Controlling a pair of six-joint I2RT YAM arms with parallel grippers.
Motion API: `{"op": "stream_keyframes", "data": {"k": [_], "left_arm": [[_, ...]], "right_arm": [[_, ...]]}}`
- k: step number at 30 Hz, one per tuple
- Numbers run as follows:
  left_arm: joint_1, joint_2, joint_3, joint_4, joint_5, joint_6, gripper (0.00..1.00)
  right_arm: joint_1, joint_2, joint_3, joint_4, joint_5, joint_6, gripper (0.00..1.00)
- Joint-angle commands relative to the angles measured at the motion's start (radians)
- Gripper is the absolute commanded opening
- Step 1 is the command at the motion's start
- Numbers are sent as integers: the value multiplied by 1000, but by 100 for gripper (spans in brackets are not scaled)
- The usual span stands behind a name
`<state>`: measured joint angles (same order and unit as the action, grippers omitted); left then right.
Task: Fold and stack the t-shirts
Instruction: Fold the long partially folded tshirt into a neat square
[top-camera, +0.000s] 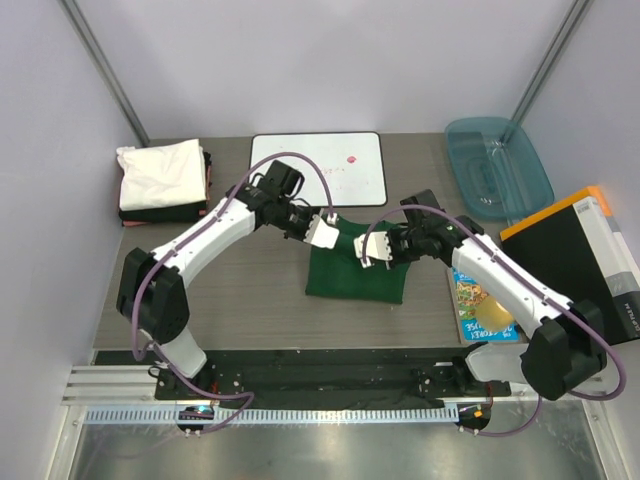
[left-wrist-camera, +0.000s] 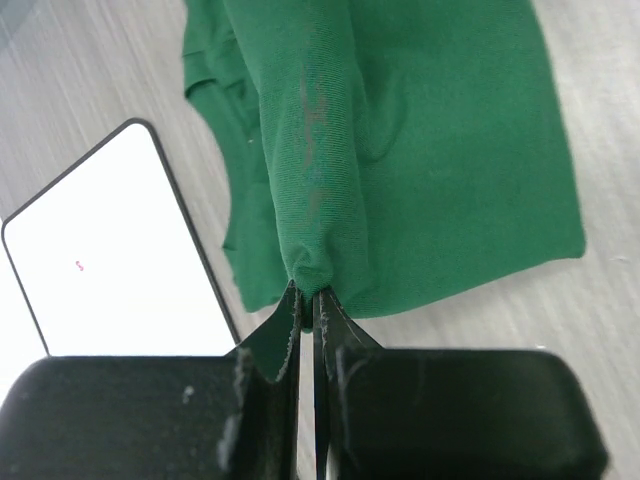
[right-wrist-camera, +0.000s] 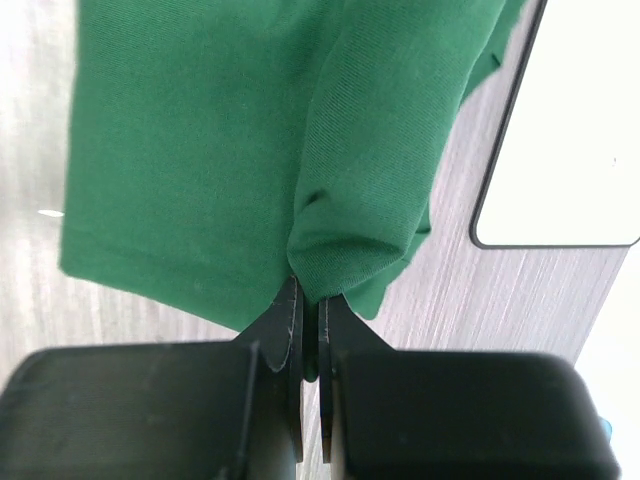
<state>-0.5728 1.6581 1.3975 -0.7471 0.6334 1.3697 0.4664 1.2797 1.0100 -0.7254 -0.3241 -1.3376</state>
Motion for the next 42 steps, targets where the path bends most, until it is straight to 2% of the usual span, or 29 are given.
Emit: {"op": "stream_keyframes", "data": {"k": [1,5,7,8,9,10,11,13,14,15,16,17,18,20,21,23,25,26,27,28,29,30,31,33,34,35,37,38,42], "left_arm": [[21,64,89,48,45,22,0],[28,133,142,51,46,31,0],[31,166,153,71,40,17,0],[33,173,150,124,16,-3,0],[36,177,124,176,-4,-39,0],[36,180,104,296,-35,-120,2],[37,174,77,392,-105,-176,7],[44,152,-40,638,-162,-234,42],[45,126,-82,723,-187,-274,49],[45,112,-151,805,-246,-296,76],[45,102,-173,906,-268,-313,88],[48,77,-184,905,-280,-342,91],[48,68,-169,867,-282,-339,87],[48,55,-146,737,-288,-353,87],[48,52,-123,665,-287,-348,83],[48,55,-108,499,-278,-365,81],[54,66,-56,310,-224,-454,88],[57,75,-33,254,-218,-501,89],[63,89,22,202,-201,-559,83],[74,127,61,70,-122,-675,74],[102,150,127,17,-85,-751,64],[122,170,150,-30,-25,-805,66],[142,196,162,-75,20,-943,73],[209,207,140,-71,145,-1067,96],[230,209,118,-16,176,-1130,99],[278,210,65,26,233,-1273,100],[312,215,5,169,256,-1415,100],[336,218,-50,213,268,-1542,100],[338,252,-152,435,282,-1721,100]], "right_arm": [[-41,44,38,96,0,-31,1],[-75,92,30,174,12,-26,4],[-78,115,6,255,58,23,17],[-78,115,-58,434,103,53,38],[-77,119,-95,534,193,81,55],[-77,124,-131,704,244,84,81],[-77,130,-198,797,290,87,99],[-81,145,-220,883,385,113,100],[-83,147,-217,886,396,136,100],[-84,145,-211,880,399,158,100],[-86,130,-206,859,395,175,100],[-86,122,-197,841,384,199,100],[-86,110,-185,805,358,213,100],[-86,98,-141,726,340,311,100],[-87,99,-113,654,338,342,100],[-101,115,-27,490,229,431,100],[-110,136,22,350,174,579,100],[-132,161,71,295,92,618,100],[-140,171,84,262,70,709,100],[-147,173,84,230,53,744,100],[-155,173,72,209,-8,753,100],[-163,167,61,204,-13,767,100],[-163,165,50,192,-18,794,100],[-182,173,33,172,-50,818,100],[-192,181,32,166,-62,859,100],[-207,190,26,161,-76,882,100],[-259,220,24,162,-137,978,100],[-277,231,22,167,-170,1011,100],[-327,270,22,202,-245,1107,100]]}}
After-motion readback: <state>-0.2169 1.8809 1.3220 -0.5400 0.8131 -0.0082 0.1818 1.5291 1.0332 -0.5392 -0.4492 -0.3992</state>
